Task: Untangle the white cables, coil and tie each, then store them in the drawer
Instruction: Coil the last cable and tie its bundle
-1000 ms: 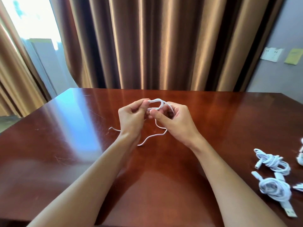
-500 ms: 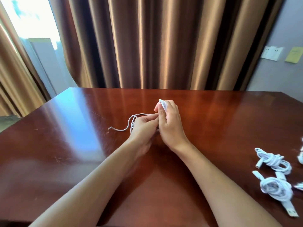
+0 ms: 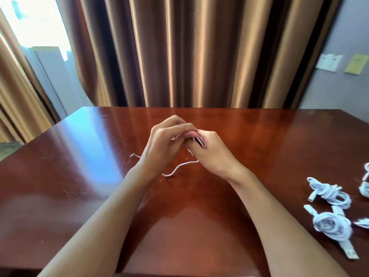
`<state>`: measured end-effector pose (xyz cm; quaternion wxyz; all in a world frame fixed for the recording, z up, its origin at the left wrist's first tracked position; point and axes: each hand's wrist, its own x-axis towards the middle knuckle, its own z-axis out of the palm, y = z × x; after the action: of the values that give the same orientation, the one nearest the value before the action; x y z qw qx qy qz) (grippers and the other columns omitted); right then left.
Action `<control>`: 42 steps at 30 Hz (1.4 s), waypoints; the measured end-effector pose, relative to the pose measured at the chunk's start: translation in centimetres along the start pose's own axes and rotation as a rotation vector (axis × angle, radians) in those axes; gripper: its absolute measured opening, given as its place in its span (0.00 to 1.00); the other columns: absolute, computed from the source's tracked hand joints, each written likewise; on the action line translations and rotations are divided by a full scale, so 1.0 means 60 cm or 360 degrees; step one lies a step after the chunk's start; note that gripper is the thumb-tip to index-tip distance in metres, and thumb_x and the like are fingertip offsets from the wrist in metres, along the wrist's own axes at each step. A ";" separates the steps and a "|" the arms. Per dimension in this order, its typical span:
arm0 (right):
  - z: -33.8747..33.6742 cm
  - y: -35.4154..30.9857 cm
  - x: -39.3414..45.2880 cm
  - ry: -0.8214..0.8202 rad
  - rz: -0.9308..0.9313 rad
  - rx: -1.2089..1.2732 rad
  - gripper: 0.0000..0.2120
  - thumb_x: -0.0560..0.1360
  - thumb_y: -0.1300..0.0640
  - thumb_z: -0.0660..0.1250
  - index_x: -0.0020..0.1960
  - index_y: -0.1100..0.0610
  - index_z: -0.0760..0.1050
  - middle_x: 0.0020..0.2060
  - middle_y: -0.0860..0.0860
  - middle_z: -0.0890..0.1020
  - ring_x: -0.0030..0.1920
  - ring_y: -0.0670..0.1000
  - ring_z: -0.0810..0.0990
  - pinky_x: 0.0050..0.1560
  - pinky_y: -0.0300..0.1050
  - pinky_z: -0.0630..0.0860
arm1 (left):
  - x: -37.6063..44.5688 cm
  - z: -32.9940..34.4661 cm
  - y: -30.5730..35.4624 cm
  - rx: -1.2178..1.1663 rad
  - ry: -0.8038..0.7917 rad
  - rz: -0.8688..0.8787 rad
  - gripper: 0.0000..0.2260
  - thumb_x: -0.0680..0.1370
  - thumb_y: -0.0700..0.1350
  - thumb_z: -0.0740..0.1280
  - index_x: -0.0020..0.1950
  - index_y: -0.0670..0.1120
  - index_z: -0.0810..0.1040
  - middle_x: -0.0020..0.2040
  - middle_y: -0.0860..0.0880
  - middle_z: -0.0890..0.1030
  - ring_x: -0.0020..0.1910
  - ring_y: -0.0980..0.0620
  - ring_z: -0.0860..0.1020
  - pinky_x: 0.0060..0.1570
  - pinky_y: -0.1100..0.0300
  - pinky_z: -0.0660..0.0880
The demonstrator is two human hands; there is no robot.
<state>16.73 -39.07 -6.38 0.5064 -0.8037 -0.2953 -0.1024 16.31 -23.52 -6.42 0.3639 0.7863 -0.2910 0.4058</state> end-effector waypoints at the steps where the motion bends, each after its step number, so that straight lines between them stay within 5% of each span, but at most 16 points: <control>1: 0.002 -0.001 -0.001 0.0000 -0.0003 0.0024 0.13 0.79 0.56 0.66 0.38 0.45 0.76 0.31 0.44 0.77 0.33 0.43 0.73 0.36 0.49 0.72 | 0.000 0.000 0.001 -0.0012 0.0056 -0.0042 0.06 0.77 0.32 0.70 0.47 0.40 0.86 0.43 0.46 0.81 0.43 0.58 0.79 0.45 0.67 0.73; 5: -0.002 -0.004 -0.002 0.0031 0.0040 0.0217 0.09 0.79 0.49 0.70 0.47 0.55 0.81 0.34 0.44 0.81 0.35 0.42 0.76 0.39 0.45 0.74 | 0.004 -0.005 0.000 -0.0181 0.0436 -0.0457 0.09 0.75 0.31 0.68 0.45 0.43 0.85 0.41 0.48 0.83 0.41 0.58 0.80 0.45 0.64 0.74; 11: 0.030 -0.020 -0.009 0.0364 -0.0172 0.0316 0.10 0.73 0.51 0.77 0.42 0.51 0.76 0.37 0.45 0.75 0.33 0.43 0.71 0.36 0.39 0.70 | 0.005 0.019 0.024 -0.1051 0.0820 -0.1252 0.08 0.80 0.40 0.69 0.43 0.44 0.85 0.37 0.49 0.84 0.37 0.52 0.78 0.42 0.54 0.79; 13: 0.053 -0.026 -0.013 0.0494 -0.0202 0.0451 0.12 0.73 0.53 0.77 0.44 0.51 0.73 0.36 0.42 0.73 0.33 0.43 0.71 0.37 0.41 0.71 | 0.002 0.027 0.042 -0.1499 0.0726 -0.1480 0.08 0.80 0.42 0.68 0.44 0.42 0.85 0.36 0.46 0.82 0.35 0.49 0.78 0.42 0.51 0.79; 16: 0.067 -0.028 -0.012 0.0730 -0.0115 0.0512 0.14 0.75 0.52 0.75 0.50 0.51 0.70 0.40 0.44 0.77 0.38 0.47 0.78 0.42 0.49 0.78 | -0.003 0.033 0.065 -0.1579 0.0497 -0.1659 0.09 0.80 0.44 0.68 0.42 0.45 0.86 0.33 0.47 0.82 0.30 0.53 0.77 0.33 0.60 0.74; 19: 0.069 -0.017 -0.005 0.0808 -0.0092 0.0176 0.11 0.79 0.49 0.69 0.57 0.53 0.76 0.51 0.46 0.74 0.52 0.48 0.79 0.56 0.42 0.78 | -0.009 0.041 0.077 -0.1640 0.0432 -0.1697 0.07 0.79 0.40 0.70 0.43 0.45 0.86 0.37 0.47 0.84 0.33 0.53 0.80 0.34 0.61 0.76; 25: 0.059 -0.012 0.006 0.0789 0.0099 0.0362 0.12 0.81 0.46 0.63 0.38 0.43 0.73 0.48 0.49 0.75 0.54 0.56 0.79 0.60 0.56 0.77 | -0.008 0.045 0.092 -0.1680 0.0236 -0.1718 0.07 0.81 0.39 0.66 0.55 0.40 0.82 0.36 0.47 0.84 0.30 0.55 0.81 0.27 0.65 0.75; 28: 0.039 -0.001 0.013 0.0874 0.0162 0.0256 0.14 0.82 0.42 0.59 0.38 0.42 0.70 0.43 0.51 0.77 0.46 0.54 0.80 0.51 0.54 0.77 | -0.013 0.044 0.074 -0.1210 0.0141 -0.1479 0.12 0.84 0.37 0.60 0.65 0.38 0.77 0.46 0.42 0.86 0.34 0.52 0.83 0.34 0.63 0.79; 31: 0.013 0.004 0.008 0.0650 0.0104 -0.0027 0.18 0.84 0.45 0.59 0.36 0.45 0.70 0.32 0.43 0.77 0.35 0.44 0.76 0.40 0.40 0.73 | -0.008 0.025 0.052 -0.0424 0.0184 -0.0655 0.14 0.84 0.39 0.60 0.70 0.44 0.73 0.54 0.47 0.82 0.39 0.56 0.80 0.40 0.63 0.76; 35: 0.005 0.006 -0.001 0.0277 0.0043 -0.0374 0.19 0.78 0.61 0.64 0.32 0.44 0.70 0.29 0.40 0.77 0.32 0.41 0.75 0.34 0.42 0.72 | -0.004 0.008 0.033 0.0028 -0.0300 0.0201 0.16 0.82 0.40 0.65 0.71 0.44 0.76 0.64 0.47 0.76 0.58 0.48 0.75 0.58 0.58 0.73; 38: 0.007 0.003 -0.001 0.0156 0.0165 -0.0417 0.15 0.71 0.63 0.68 0.33 0.44 0.76 0.27 0.38 0.77 0.33 0.39 0.79 0.30 0.29 0.69 | -0.006 0.009 0.018 0.0070 -0.0335 0.0325 0.13 0.80 0.35 0.68 0.65 0.42 0.81 0.56 0.45 0.80 0.52 0.47 0.76 0.55 0.59 0.74; 42: 0.011 0.001 -0.002 0.0121 0.0256 -0.0102 0.11 0.68 0.63 0.71 0.29 0.59 0.72 0.26 0.49 0.72 0.31 0.44 0.69 0.31 0.46 0.66 | -0.006 0.005 0.020 0.0004 -0.0079 0.0156 0.07 0.78 0.29 0.67 0.49 0.36 0.83 0.45 0.45 0.81 0.44 0.55 0.78 0.47 0.65 0.73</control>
<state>16.60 -38.55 -6.76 0.4977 -0.8362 -0.2069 -0.1012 15.33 -24.40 -6.44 0.3352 0.7813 -0.3376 0.4041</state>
